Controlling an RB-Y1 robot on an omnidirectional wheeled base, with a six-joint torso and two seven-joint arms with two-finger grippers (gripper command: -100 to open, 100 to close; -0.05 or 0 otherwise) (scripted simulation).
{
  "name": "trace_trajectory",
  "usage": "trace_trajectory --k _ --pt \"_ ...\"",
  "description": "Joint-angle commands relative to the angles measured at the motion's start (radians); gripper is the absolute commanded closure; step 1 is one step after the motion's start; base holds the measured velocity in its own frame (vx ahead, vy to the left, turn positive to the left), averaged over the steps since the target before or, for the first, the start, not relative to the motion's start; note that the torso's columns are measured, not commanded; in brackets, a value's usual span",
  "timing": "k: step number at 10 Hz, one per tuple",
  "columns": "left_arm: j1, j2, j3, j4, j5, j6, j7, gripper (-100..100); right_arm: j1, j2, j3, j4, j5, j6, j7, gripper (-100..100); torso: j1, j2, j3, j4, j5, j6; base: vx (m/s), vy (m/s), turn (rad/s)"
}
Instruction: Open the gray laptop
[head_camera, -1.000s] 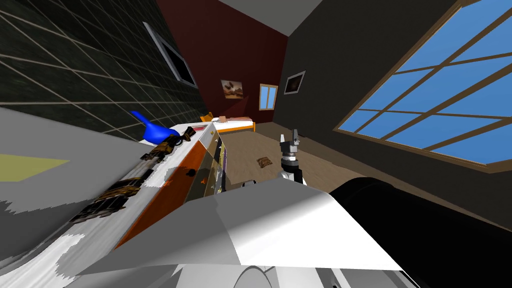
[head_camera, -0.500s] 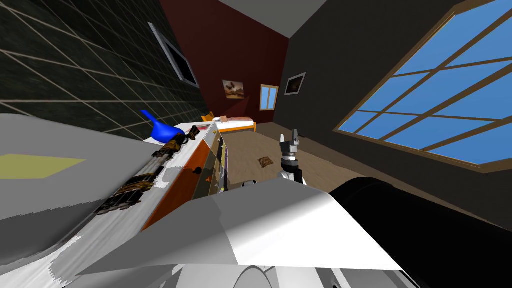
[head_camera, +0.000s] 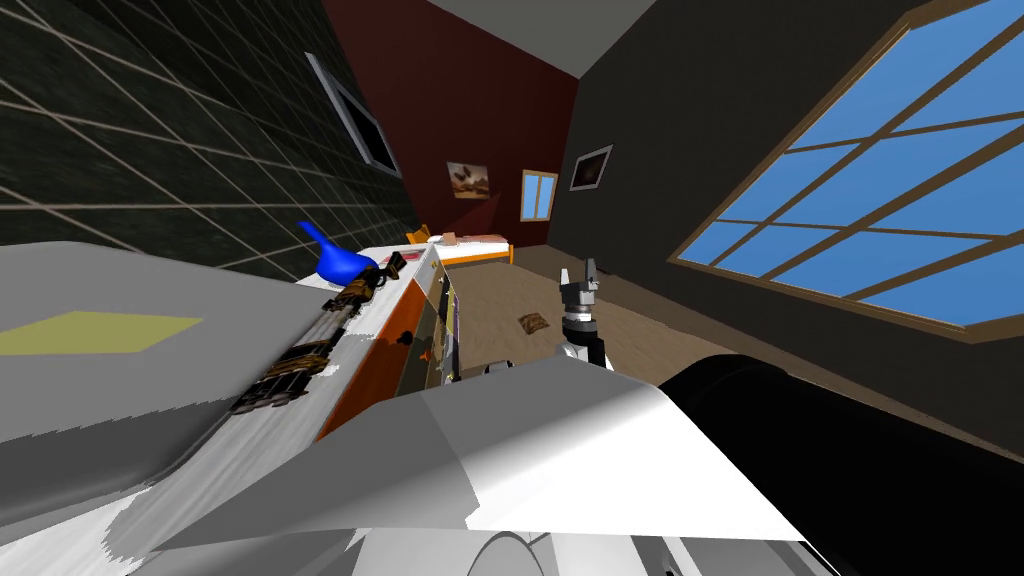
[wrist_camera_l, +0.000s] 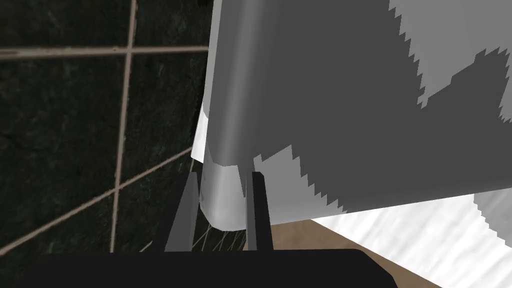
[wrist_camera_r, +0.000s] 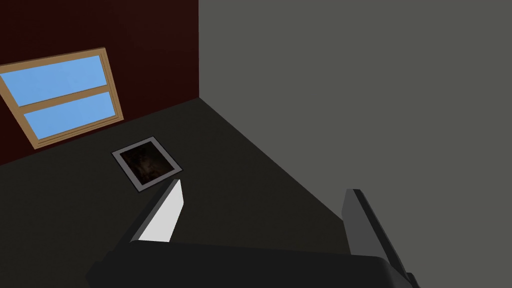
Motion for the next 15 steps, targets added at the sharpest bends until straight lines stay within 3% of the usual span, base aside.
trace_trajectory --k 1,2,3,4,5,7,9,12,13,14,15 --pt "0.029 0.046 -0.011 0.019 0.052 0.007 0.007 -100 0.0 0.0 0.0 0.0 0.0 0.0 0.0 0 -0.002 0.001 -0.002 0.001 -0.007 -0.002 -0.006 0.026 -0.013" --pt "0.029 0.046 -0.011 0.019 0.052 0.007 0.007 -100 0.0 0.0 0.0 0.0 0.0 0.0 0.0 0 -0.004 0.003 -0.002 0.003 -0.01 -0.004 0.003 0.007 0.003" --pt "0.057 0.093 -0.021 0.038 0.103 0.015 0.014 -100 0.0 0.0 0.0 0.0 0.0 0.0 0.0 0 -0.006 0.004 -0.002 0.003 -0.012 -0.004 0.003 0.018 -0.022" --pt "0.057 0.093 -0.021 0.038 0.103 0.015 0.014 -100 0.0 0.0 0.0 0.0 0.0 0.0 0.0 0 -0.005 0.006 -0.001 0.004 -0.013 -0.004 0.0 0.022 -0.019" --pt "0.086 0.139 -0.032 0.056 0.155 0.022 0.022 -100 0.0 0.0 0.0 0.0 0.0 0.0 0.0 0 -0.004 0.006 -0.001 0.004 -0.012 -0.004 -0.01 0.028 -0.033" --pt "0.086 0.139 -0.032 0.056 0.155 0.022 0.022 -100 0.0 0.0 0.0 0.0 0.0 0.0 0.0 0 -0.002 0.006 0.0 0.004 -0.011 -0.005 -0.008 0.022 -0.004" --pt "0.114 0.185 -0.042 0.075 0.206 0.03 0.029 -100 0.0 0.0 0.0 0.0 0.0 0.0 0.0 0 -0.004 0.005 -0.001 0.004 -0.012 -0.004 -0.004 0.016 -0.016" --pt "0.129 0.208 -0.047 0.085 0.233 0.034 0.033 -100 0.0 0.0 0.0 0.0 0.0 0.0 0.0 0 -0.004 0.005 -0.001 0.004 -0.012 -0.004 -0.001 0.005 -0.003" --pt "0.143 0.231 -0.053 0.094 0.258 0.037 0.036 -100 0.0 0.0 0.0 0.0 0.0 0.0 0.0 0 -0.004 0.005 -0.001 0.004 -0.012 -0.004 0.0 0.0 0.0" --pt "0.126 0.216 -0.05 0.082 0.237 0.037 0.035 -100 0.0 0.0 0.0 0.0 0.0 0.0 0.0 0 -0.004 0.006 -0.001 0.004 -0.012 -0.004 0.0 0.0 0.0" --pt "0.126 0.218 -0.05 0.082 0.238 0.038 0.036 0 0.0 0.0 0.0 0.0 0.0 0.0 0.0 0 -0.003 0.005 -0.001 0.004 -0.011 -0.004 0.0 0.0 0.0"
